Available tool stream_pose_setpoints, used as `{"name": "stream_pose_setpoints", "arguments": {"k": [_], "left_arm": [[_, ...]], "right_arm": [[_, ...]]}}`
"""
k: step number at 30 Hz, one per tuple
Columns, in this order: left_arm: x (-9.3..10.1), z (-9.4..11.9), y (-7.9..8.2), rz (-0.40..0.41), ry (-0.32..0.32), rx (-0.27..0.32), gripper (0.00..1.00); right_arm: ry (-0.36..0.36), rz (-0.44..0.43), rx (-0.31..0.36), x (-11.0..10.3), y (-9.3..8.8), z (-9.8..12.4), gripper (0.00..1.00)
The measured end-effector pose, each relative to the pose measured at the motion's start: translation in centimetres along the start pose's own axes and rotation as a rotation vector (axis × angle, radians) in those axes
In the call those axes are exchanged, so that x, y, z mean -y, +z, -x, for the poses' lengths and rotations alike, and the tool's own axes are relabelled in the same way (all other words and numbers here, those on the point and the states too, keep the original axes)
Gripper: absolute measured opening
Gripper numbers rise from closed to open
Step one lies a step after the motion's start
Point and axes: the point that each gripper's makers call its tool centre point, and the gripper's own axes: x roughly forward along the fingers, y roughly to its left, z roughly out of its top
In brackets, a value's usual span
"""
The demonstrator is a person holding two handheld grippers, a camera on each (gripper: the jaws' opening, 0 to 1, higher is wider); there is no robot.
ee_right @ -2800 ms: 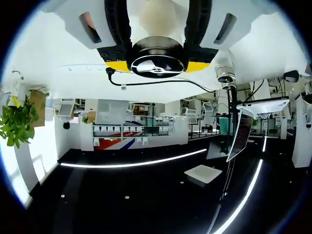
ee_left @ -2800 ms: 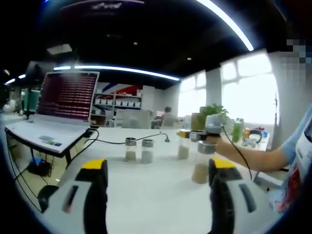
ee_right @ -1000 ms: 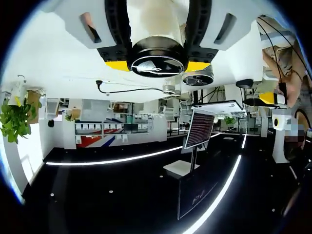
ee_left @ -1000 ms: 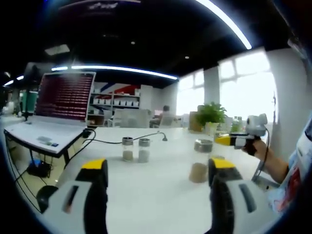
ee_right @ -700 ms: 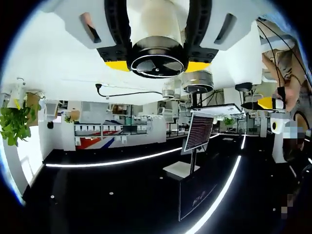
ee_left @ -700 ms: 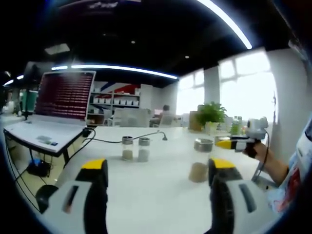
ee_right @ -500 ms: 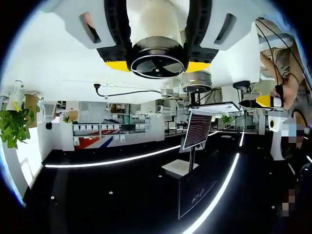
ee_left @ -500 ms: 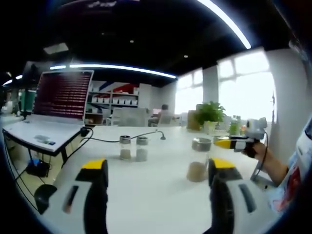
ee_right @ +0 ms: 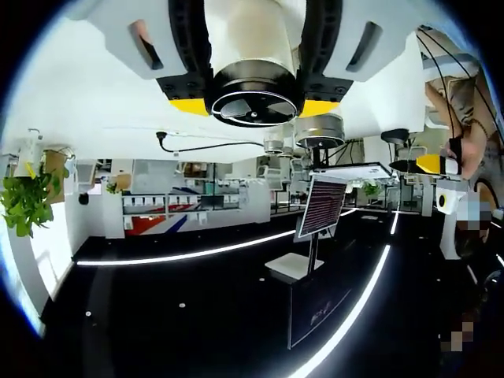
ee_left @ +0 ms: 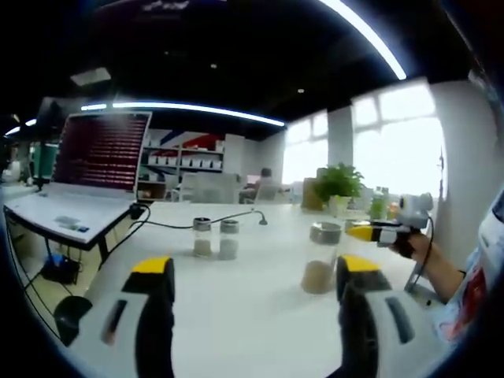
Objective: Rotate the seasoning bottle until the label or dispensing opening points toward the visible target arrow and the bottle remains upright within the marked orientation range
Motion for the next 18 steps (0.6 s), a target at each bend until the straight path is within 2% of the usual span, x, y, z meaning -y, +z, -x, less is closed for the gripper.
{"name": "stream_pose_setpoints", "arguments": {"k": [9, 18], "left_arm": [[0.35, -0.03, 0.04, 0.012, -0.016, 0.006, 0.89], [0.4, 0.13, 0.14, 0.02, -0.014, 0.011, 0.89]], "right_arm": [[-0.014, -0.004, -0.001, 0.22, -0.17, 0.1, 0.41], [-0.072, -0.006, 0.001, 0.44, -0.19, 0.19, 0.41]]}}
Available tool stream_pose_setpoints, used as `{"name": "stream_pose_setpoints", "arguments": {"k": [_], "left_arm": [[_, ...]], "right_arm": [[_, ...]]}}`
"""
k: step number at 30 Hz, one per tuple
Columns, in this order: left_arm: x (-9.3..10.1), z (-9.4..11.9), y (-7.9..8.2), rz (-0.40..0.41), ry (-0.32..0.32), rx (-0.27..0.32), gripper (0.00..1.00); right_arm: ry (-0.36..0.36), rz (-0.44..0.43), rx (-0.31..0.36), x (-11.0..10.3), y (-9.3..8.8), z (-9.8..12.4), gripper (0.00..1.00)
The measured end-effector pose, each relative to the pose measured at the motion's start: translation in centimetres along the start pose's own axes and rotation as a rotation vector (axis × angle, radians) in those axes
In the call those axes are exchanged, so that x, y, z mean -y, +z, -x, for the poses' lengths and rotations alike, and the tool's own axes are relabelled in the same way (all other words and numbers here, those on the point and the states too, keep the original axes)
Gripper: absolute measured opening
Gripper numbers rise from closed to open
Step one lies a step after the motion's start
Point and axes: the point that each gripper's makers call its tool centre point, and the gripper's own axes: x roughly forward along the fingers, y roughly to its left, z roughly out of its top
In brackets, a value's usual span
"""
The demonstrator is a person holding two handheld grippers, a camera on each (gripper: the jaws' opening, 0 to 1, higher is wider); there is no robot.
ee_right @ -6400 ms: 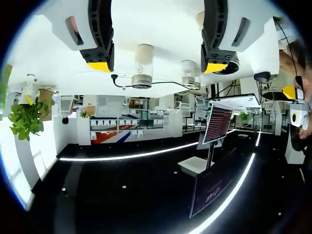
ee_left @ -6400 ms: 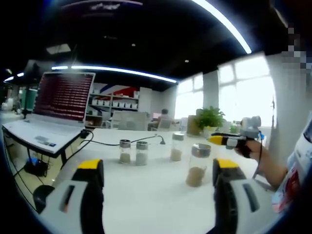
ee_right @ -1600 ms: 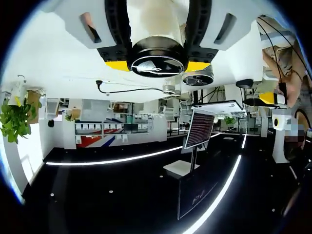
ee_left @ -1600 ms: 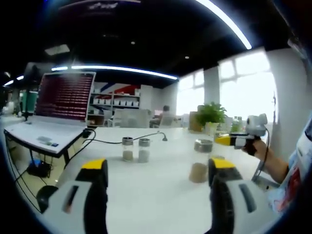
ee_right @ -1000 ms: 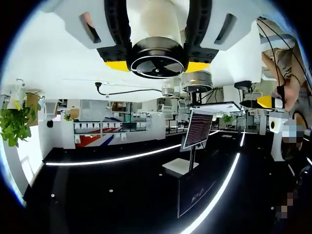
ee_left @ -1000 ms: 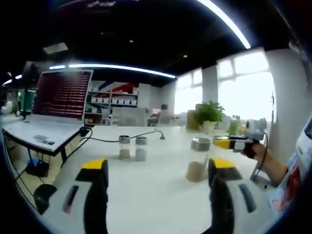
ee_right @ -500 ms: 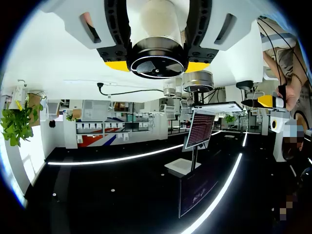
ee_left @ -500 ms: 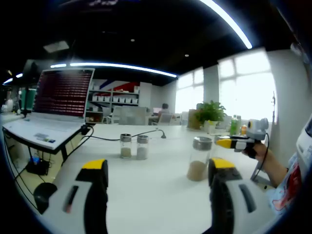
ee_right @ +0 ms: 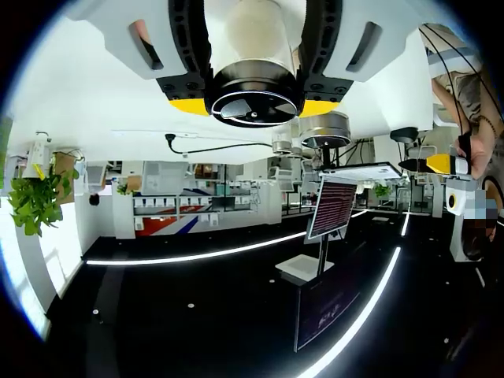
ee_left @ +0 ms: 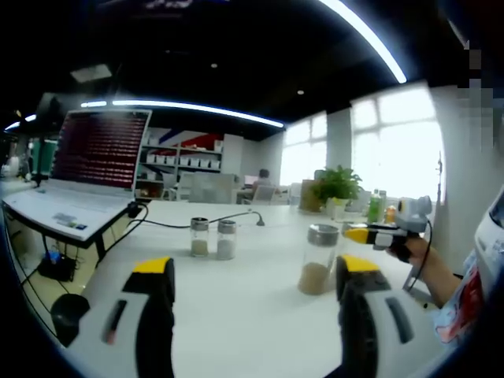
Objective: Rotate the seasoning bottle until the label or dispensing opening points toward the visible target arrow and the bottle remains upright within the marked orientation range
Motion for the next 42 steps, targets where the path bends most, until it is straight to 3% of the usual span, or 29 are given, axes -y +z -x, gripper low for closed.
{"name": "stream_pose_setpoints", "arguments": {"k": [13, 29, 37, 42], "left_arm": [[-0.2, 0.1, -0.2, 0.003, 0.01, -0.005, 0.89], [-0.2, 0.1, -0.1, 0.01, 0.003, -0.003, 0.89], [-0.8, 0.5, 0.0, 0.031, 0.013, 0.004, 0.89], [-1.0, 0.6, 0.2, 0.042, 0.018, 0.013, 0.89]], "right_arm": [[-0.083, 0.011, 0.014, 0.0, 0.0, 0.1, 0.41], [-0.244, 0.022, 0.067, 0.5, -0.1, 0.2, 0.41], [-0.274, 0.02, 0.064, 0.6, -0.3, 0.3, 0.41], [-0.269, 0.031, 0.072, 1.0, 0.0, 0.4, 0.52]]}}
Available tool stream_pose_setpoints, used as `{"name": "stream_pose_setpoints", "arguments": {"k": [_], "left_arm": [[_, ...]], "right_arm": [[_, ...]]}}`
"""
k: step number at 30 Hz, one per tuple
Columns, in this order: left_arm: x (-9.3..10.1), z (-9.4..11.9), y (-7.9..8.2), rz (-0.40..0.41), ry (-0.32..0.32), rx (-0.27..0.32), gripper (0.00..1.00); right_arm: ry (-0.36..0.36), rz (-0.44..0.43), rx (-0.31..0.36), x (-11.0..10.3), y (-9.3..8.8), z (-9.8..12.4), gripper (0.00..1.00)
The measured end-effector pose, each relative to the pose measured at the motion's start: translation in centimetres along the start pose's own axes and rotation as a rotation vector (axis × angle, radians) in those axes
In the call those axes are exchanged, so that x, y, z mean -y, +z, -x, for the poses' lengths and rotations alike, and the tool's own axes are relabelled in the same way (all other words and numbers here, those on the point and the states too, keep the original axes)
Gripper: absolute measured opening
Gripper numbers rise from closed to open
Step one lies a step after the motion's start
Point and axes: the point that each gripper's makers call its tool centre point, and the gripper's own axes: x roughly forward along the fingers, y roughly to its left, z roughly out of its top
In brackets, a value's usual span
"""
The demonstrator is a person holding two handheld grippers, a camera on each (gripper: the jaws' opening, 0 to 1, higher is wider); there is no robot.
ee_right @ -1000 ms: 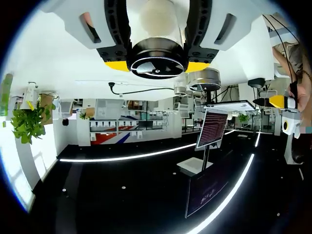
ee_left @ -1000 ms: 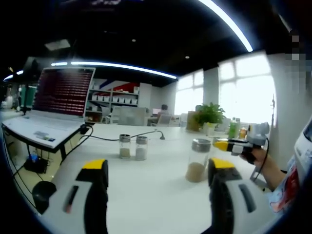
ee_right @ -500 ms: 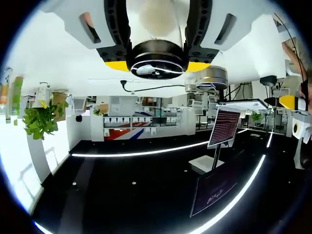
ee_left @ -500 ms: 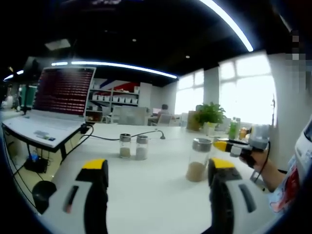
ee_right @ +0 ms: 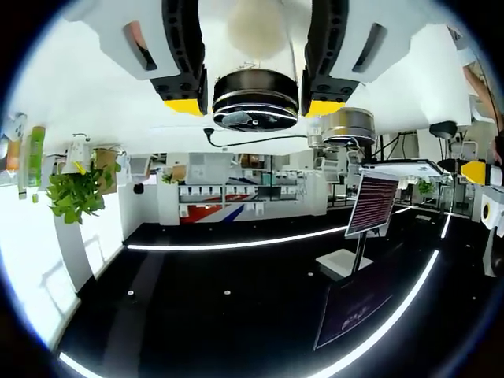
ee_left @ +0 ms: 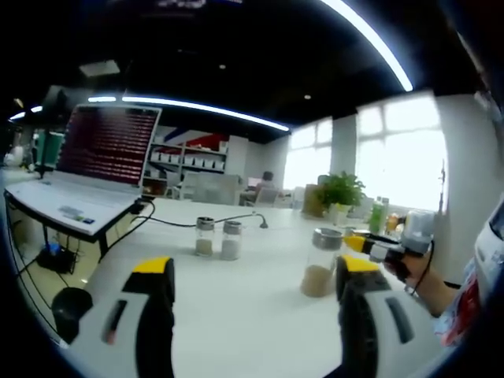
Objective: Rotate the seasoning bottle until the label or dispensing opening points toward the visible target arrow and the bottle remains upright within the marked orientation range
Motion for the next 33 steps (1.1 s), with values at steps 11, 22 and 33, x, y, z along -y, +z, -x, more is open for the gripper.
{"name": "stream_pose_setpoints", "arguments": {"k": [11, 22, 33], "left_arm": [[0.3, -0.1, -0.4, -0.003, -0.001, -0.015, 0.89], [0.6, -0.1, -0.5, -0.019, -0.01, -0.027, 0.9], [0.3, 0.2, 0.2, -0.039, 0.001, -0.006, 0.93]], "right_arm": [[0.059, -0.017, -0.001, 0.2, 0.7, 1.2, 0.53], [0.166, 0.043, 0.009, 0.0, 1.7, 1.8, 0.58], [0.504, -0.069, -0.06, 0.7, 1.3, 1.2, 0.61]]}}
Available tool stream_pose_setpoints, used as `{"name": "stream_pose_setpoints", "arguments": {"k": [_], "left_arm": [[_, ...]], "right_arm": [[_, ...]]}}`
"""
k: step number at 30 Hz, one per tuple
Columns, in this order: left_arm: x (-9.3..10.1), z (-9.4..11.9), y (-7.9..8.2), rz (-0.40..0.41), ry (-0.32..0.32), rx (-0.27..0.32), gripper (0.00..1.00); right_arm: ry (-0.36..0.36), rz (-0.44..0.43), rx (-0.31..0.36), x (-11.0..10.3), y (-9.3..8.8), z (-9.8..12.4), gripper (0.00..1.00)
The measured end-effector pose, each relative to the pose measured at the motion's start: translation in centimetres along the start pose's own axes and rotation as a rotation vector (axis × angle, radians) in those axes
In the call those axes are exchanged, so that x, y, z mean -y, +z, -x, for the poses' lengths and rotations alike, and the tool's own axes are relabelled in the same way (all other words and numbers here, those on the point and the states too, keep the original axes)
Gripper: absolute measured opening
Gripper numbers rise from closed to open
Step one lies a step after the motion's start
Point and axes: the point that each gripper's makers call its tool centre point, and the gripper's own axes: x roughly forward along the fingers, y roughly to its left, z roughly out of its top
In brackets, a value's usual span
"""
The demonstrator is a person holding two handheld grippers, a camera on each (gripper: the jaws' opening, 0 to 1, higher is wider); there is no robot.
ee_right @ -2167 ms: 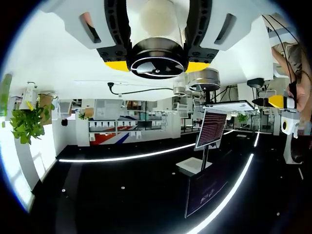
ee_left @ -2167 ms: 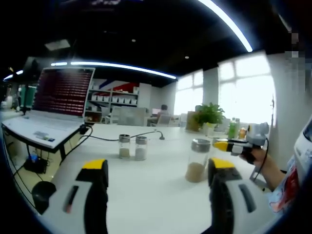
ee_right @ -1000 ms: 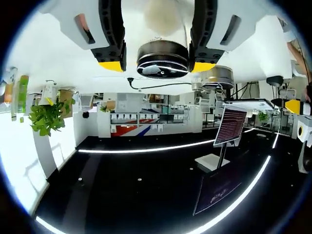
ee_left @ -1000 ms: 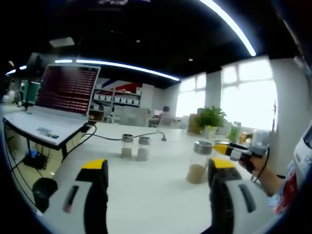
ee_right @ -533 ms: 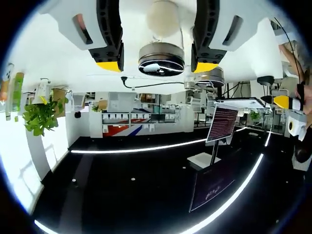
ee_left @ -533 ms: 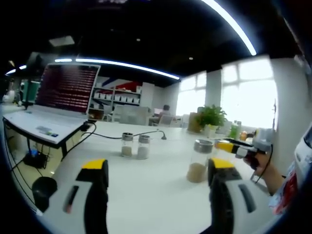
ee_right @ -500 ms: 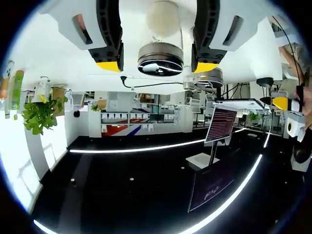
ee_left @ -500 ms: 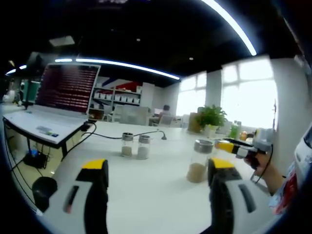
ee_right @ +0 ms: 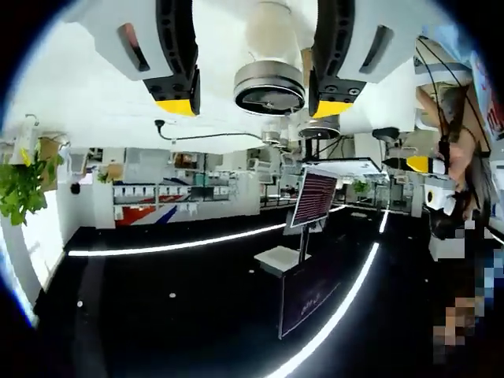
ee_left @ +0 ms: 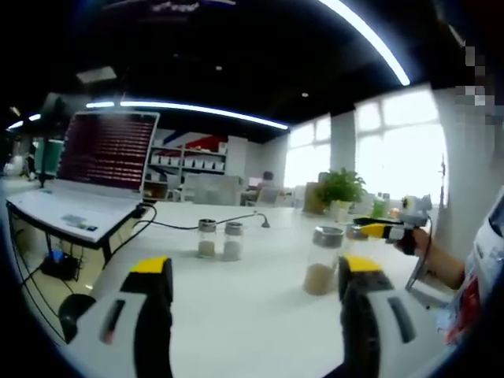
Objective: Rotate the seasoning bottle until the label or dispensing opening points toward the visible target arrow and the bottle remains upright within the marked orientation range
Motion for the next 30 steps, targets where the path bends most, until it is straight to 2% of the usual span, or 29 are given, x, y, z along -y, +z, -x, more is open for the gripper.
{"name": "stream_pose_setpoints", "arguments": {"k": [1, 3, 7, 9, 13, 15, 17, 21, 25, 28, 30], "left_arm": [[0.0, 0.0, 0.0, -0.002, 0.0, 0.0, 0.95], [0.0, -0.1, 0.0, -0.012, 0.01, 0.003, 0.99], [-0.1, -0.2, 0.2, -0.014, 0.02, 0.014, 1.0], [0.0, -0.2, 0.2, -0.019, 0.021, 0.017, 1.0], [0.3, 0.0, 0.6, -0.034, 0.011, 0.023, 1.0], [0.3, 0.1, 1.1, -0.028, 0.003, 0.042, 1.0], [0.1, 0.1, 1.2, -0.02, 0.006, 0.05, 0.99], [0.0, -0.1, 1.0, -0.037, -0.002, 0.046, 0.99], [1.0, -0.2, 1.8, -0.048, -0.042, 0.081, 0.99], [1.5, -0.2, 1.8, -0.03, -0.077, 0.082, 0.99], [1.7, -0.2, 1.7, -0.036, -0.078, 0.08, 1.0]], "right_arm": [[0.017, -0.007, -0.014, 0.3, -0.3, 0.1, 0.62], [0.039, -0.015, 0.002, 0.8, -0.1, 0.3, 0.62], [0.157, 0.018, -0.001, 0.2, -0.2, 0.4, 0.62], [0.221, 0.015, -0.023, -0.2, -0.7, 0.3, 0.62], [0.274, 0.051, -0.037, -0.3, -0.9, -0.1, 0.7], [0.325, 0.049, -0.016, -0.7, -0.5, -0.1, 0.68], [0.358, 0.011, -0.014, -0.7, -0.2, -0.3, 0.67], [0.463, -0.034, -0.066, -1.1, -0.7, -0.6, 0.65], [0.522, -0.067, -0.059, -1.6, -0.7, -0.9, 0.66], [0.541, -0.047, -0.075, -2.0, -1.2, -1.3, 0.62], [0.558, -0.039, -0.081, -2.2, -1.5, -1.4, 0.58]]}}
